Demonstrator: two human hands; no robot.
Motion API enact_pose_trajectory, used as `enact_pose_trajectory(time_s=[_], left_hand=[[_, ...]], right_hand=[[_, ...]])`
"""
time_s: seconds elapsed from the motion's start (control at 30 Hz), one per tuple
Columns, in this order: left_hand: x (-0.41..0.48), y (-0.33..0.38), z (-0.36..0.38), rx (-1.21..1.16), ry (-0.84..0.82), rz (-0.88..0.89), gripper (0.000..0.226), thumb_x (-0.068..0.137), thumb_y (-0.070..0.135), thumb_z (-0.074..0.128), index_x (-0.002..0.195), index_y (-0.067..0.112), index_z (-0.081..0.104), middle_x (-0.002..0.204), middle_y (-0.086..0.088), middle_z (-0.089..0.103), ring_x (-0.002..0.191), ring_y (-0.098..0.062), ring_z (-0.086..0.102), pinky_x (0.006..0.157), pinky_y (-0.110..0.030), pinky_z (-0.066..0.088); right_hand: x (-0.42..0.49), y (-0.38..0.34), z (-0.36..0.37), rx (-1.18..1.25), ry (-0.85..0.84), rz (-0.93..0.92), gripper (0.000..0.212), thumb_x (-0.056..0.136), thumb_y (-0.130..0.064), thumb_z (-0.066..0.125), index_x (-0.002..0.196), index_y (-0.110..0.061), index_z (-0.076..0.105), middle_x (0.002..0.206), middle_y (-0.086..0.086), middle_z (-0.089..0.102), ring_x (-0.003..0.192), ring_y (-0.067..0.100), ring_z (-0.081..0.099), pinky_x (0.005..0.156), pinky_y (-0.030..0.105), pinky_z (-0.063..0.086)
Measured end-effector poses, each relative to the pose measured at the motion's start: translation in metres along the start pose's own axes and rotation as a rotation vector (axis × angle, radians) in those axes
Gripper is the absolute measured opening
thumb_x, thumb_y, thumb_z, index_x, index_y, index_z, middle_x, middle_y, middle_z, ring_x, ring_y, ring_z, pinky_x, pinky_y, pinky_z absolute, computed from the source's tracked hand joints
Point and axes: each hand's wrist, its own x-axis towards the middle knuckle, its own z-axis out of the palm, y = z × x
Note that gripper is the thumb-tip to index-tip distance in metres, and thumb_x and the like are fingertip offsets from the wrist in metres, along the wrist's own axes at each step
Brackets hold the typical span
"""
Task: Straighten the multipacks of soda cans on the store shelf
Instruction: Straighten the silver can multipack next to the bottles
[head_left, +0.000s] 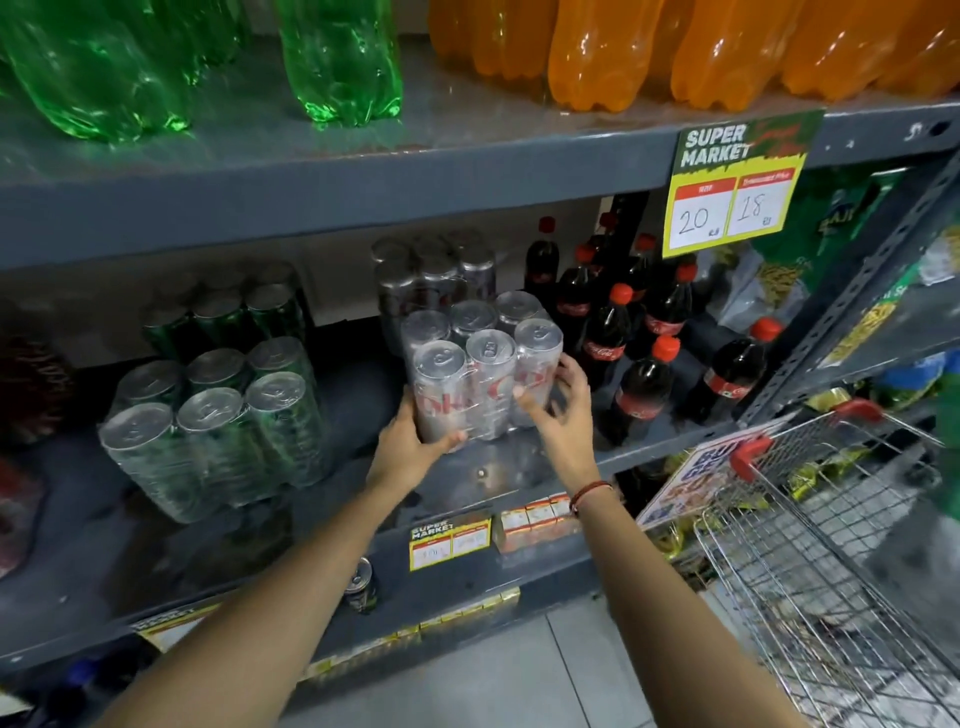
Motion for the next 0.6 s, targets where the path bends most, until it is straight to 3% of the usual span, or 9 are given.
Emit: enact_pose_trajectory(time_s=[0.1,0.17,0.33,0.6], left_hand=[[-0.011,-0.004,0.01,0.023,0.078,0.006,0.08,0.075,0.051,0.07,0.141,0.022,0.035,0.129,-0.006,0.062,0.118,-0.028,0.058,0.096,-0.037,0.048],[-0.013,-0.007,0.015,0.052,0.12,0.001,0.075,0.077,0.054,0.065,0.139,0.021,0.038,0.125,-0.009,0.065,0.115,-0.032,0.059,0.094,-0.04,0.05],[-0.014,-0.007,0.023,0.101,0.145,0.003,0.077,0.082,0.046,0.064,0.144,0.014,0.032,0.128,-0.013,0.063,0.116,-0.036,0.058,0.093,-0.042,0.049],[-0.028,-0.02,0.017,0.1,0.086,0.064,0.074,0.084,0.04,0.063,0.147,0.018,0.03,0.129,-0.009,0.063,0.118,-0.031,0.058,0.092,-0.038,0.048]], right_hand=[[0.003,0.021,-0.008,-0.139,-0.096,0.096,0.114,0.053,-0.062,0.084,0.145,-0.032,0.024,0.152,-0.001,0.035,0.138,0.017,0.038,0.113,0.047,0.036],[0.009,0.028,-0.012,-0.196,-0.17,0.131,0.119,0.049,-0.06,0.086,0.145,-0.034,0.022,0.15,-0.002,0.04,0.137,0.016,0.04,0.113,0.048,0.037],[0.021,0.026,-0.014,-0.272,-0.243,0.175,0.098,0.05,-0.046,0.085,0.134,-0.022,0.04,0.13,0.007,0.059,0.122,0.024,0.056,0.102,0.052,0.047],[0.005,0.025,-0.025,-0.333,-0.236,0.144,0.083,0.067,-0.004,0.083,0.137,-0.014,0.04,0.13,0.01,0.059,0.117,0.019,0.056,0.108,0.041,0.043]])
